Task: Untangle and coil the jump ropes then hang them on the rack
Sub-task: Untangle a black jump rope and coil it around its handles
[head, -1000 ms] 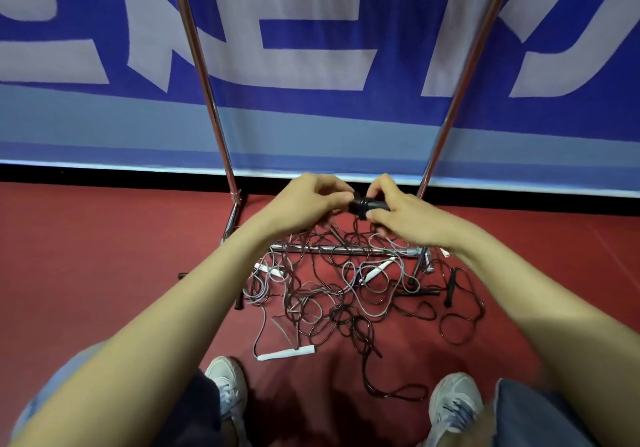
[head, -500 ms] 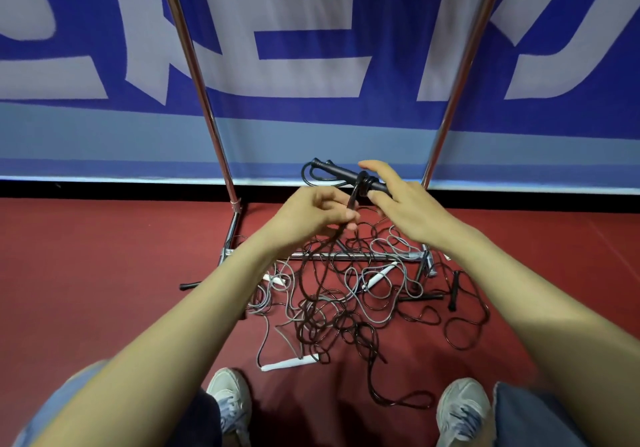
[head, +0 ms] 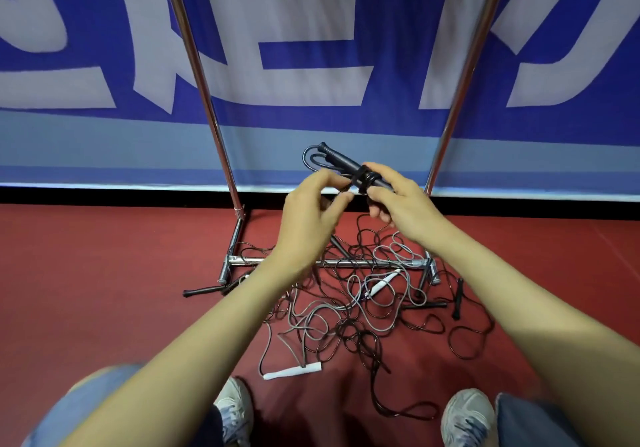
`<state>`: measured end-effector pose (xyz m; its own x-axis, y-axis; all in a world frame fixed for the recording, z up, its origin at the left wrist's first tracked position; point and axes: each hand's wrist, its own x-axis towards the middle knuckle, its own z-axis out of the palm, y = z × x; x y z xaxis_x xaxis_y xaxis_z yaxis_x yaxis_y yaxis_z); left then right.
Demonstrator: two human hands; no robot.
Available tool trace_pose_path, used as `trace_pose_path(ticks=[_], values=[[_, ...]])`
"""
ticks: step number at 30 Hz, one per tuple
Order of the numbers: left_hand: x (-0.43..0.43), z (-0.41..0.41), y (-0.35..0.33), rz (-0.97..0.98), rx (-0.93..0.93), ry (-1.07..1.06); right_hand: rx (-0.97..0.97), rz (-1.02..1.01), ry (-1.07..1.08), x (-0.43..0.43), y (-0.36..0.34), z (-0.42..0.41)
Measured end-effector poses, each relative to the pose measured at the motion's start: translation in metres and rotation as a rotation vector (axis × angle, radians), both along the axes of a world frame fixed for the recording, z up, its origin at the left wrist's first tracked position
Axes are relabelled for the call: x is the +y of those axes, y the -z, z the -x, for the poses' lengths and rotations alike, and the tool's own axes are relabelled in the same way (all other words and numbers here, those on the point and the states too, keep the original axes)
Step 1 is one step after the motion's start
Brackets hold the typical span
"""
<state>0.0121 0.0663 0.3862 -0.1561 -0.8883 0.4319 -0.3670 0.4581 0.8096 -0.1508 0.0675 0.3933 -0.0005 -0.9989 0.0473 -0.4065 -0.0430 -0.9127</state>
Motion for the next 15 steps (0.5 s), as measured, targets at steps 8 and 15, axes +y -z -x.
trace_pose_path(ticks=[8,15], values=[[-0.004,-0.002,-0.003,-0.592,0.206,0.269,-0.389,-0.035,0.013,-0.011,-0.001,0.012],[-0.012,-0.009,-0.004,-0.942,0.428,0.341,-0.424,-0.075,-0.062,-0.010,-0.002,0.017]])
